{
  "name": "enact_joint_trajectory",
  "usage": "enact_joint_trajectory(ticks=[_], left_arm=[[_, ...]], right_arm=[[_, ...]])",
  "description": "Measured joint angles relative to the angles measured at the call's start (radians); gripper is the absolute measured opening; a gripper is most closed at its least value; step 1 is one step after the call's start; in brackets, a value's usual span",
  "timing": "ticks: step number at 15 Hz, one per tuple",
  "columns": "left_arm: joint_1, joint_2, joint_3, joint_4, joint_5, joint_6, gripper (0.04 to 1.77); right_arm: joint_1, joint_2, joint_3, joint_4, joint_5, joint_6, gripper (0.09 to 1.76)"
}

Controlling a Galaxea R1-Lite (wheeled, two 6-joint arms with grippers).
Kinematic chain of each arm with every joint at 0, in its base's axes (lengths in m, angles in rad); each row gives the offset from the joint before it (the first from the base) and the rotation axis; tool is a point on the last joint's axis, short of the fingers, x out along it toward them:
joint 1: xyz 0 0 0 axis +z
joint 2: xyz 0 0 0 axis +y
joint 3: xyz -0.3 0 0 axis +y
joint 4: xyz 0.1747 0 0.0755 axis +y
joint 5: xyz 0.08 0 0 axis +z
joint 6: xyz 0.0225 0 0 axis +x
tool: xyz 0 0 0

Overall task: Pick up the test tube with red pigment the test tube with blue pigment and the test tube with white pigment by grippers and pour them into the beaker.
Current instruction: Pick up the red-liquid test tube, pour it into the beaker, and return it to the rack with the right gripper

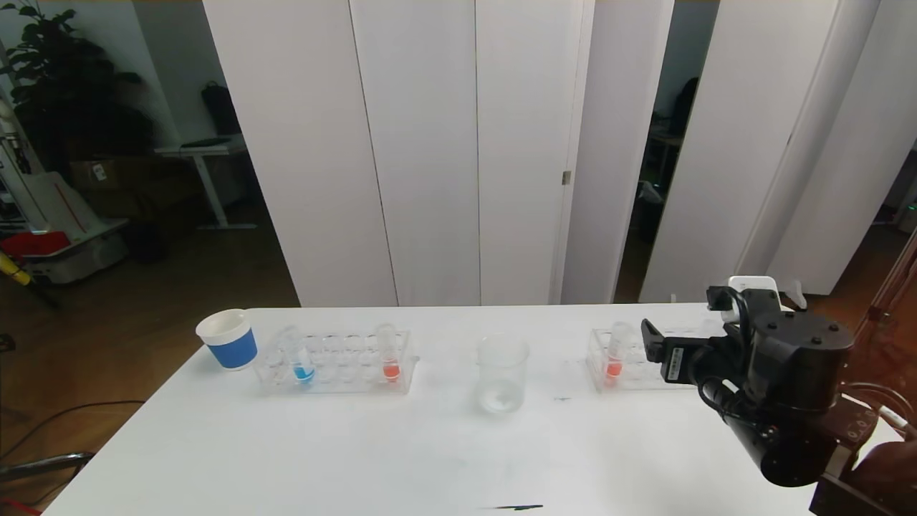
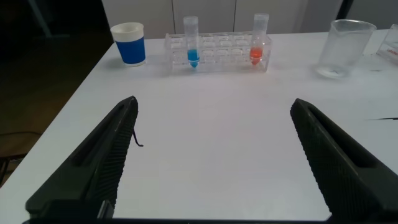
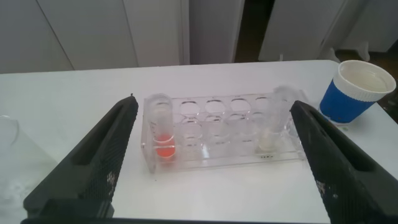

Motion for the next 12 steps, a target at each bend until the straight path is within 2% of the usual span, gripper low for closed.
enact_joint_trajectory(ticks=[6,12], left_arm=[[0.0,0.0,0.0,0.0,0.0,0.0,1.75],[0.0,0.0,0.0,0.0,0.0,0.0,1.75]], right_arm=[[0.017,0.213,-0.003,-0.114,0.002,-0.006,1.75],[-0.005,0.381,-0.171,-0.126,0.038,-0.051,1.75]])
